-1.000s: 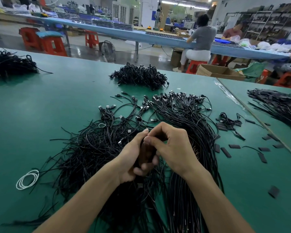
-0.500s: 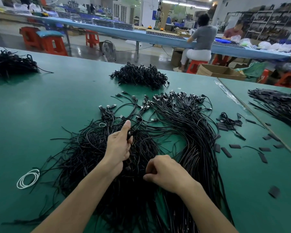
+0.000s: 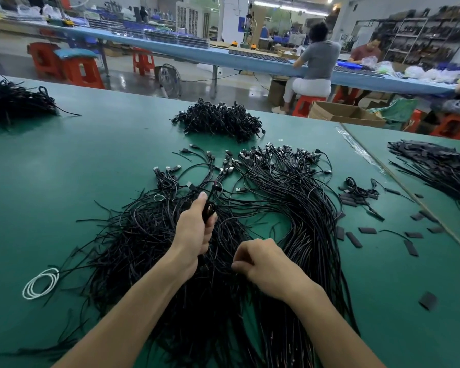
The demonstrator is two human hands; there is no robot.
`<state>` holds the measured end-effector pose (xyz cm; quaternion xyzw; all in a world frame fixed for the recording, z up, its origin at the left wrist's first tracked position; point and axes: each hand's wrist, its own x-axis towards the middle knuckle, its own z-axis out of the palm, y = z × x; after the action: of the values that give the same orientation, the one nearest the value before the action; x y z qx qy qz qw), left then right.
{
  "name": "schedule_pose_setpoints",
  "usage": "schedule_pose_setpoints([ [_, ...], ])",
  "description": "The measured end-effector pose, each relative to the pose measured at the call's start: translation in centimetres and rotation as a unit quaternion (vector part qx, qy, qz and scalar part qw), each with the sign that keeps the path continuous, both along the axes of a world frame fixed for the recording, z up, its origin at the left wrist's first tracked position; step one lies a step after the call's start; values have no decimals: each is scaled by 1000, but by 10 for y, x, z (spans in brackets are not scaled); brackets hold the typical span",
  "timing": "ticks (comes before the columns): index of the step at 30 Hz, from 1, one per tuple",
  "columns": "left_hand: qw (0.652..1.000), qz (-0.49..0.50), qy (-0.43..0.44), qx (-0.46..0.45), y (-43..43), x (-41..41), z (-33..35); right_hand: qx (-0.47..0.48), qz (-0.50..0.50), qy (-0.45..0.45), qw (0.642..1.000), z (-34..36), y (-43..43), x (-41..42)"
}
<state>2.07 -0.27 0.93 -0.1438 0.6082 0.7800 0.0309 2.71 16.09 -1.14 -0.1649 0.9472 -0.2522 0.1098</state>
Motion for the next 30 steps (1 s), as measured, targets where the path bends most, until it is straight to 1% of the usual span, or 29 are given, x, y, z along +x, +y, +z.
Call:
schedule_pose_setpoints([
  [4, 999, 33, 31, -30, 1, 1, 1, -33, -30, -3, 999, -3, -3, 2],
  [7, 998, 41, 44, -36, 0, 2, 0, -68, -4, -40, 997, 2, -3, 4],
  [10, 997, 45, 51, -26, -3, 2, 0, -27, 29, -46, 998, 12, 5, 4],
  [12, 997, 49, 55, -13, -6, 2, 1, -35, 4, -23, 999, 22, 14, 2],
  [13, 997, 48, 58, -11, -6, 3, 1, -64, -23, -6, 998, 26, 17, 1],
  [15, 997, 32, 69, -25, -3, 4, 1, -179, -88, 27, 980, 33, 17, -1],
  [17, 995, -1, 85, -51, 3, 8, 1, -313, -147, 51, 937, 39, 9, -1],
  [18, 993, -18, 94, -64, 8, 11, 1, -362, -165, 57, 916, 41, 4, -1],
  [19, 991, -36, 106, -76, 12, 13, 1, -397, -173, 60, 900, 44, -2, 0],
  [21, 983, -71, 142, -88, 19, 19, 2, -428, -153, 55, 889, 49, -11, 4],
  [24, 972, -108, 196, -67, 23, 24, 4, -408, -104, 65, 905, 52, -18, 10],
  [27, 964, -94, 241, -61, 19, 25, 3, -363, -60, 92, 925, 55, -15, 12],
  [30, 962, -72, 253, -71, 17, 25, 5, -310, -10, 77, 947, 60, -9, 14],
])
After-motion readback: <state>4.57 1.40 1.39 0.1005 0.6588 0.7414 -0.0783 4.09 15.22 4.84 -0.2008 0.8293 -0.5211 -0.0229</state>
